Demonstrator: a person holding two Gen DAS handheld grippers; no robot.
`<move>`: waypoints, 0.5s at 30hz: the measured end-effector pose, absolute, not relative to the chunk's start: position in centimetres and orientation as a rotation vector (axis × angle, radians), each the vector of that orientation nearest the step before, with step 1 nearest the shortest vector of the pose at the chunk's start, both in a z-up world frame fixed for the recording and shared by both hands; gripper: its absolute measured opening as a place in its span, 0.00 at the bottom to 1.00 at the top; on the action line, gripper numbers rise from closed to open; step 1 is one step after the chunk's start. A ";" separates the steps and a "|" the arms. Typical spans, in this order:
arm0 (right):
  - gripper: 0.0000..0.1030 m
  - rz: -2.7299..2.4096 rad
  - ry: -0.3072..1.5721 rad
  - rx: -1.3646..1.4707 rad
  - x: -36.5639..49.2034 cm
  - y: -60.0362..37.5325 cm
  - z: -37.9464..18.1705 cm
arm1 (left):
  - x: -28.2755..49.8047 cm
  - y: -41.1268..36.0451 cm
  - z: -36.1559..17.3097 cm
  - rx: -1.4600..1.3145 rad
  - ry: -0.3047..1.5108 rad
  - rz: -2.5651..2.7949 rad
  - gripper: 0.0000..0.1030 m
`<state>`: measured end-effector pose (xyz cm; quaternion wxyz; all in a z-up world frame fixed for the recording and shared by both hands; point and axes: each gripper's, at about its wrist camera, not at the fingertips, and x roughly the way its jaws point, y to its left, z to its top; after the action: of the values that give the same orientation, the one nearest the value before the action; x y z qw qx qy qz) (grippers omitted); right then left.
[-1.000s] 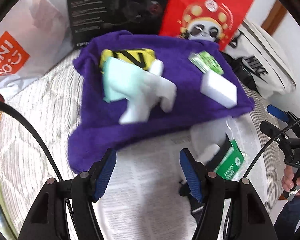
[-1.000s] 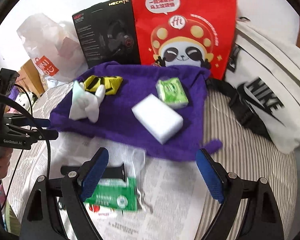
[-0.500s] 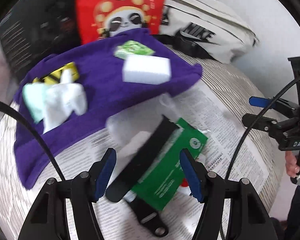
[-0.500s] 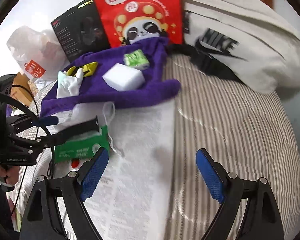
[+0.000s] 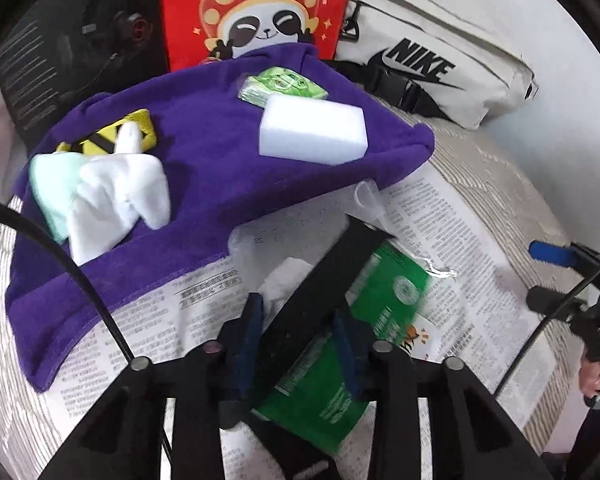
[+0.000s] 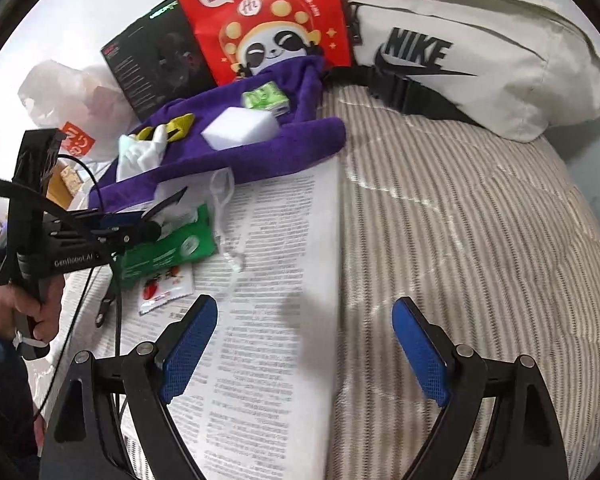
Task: Organize soft objects
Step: 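Grasp the black watch strap with the left tool while the right tool withdraws, then lower the right tool onto the white tissue beside the green packet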
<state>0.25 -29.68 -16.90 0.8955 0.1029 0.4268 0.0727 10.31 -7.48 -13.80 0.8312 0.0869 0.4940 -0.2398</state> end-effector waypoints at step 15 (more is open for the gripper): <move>0.86 0.228 0.899 0.159 0.6 -26.1 -16.9 | 6.6 -2.6 -13.4 0.134 1.077 -0.446 0.32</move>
<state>0.64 -26.14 -16.92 0.8913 0.0765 0.4332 0.1097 6.63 -2.57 -13.37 0.8328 0.0632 0.5082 -0.2102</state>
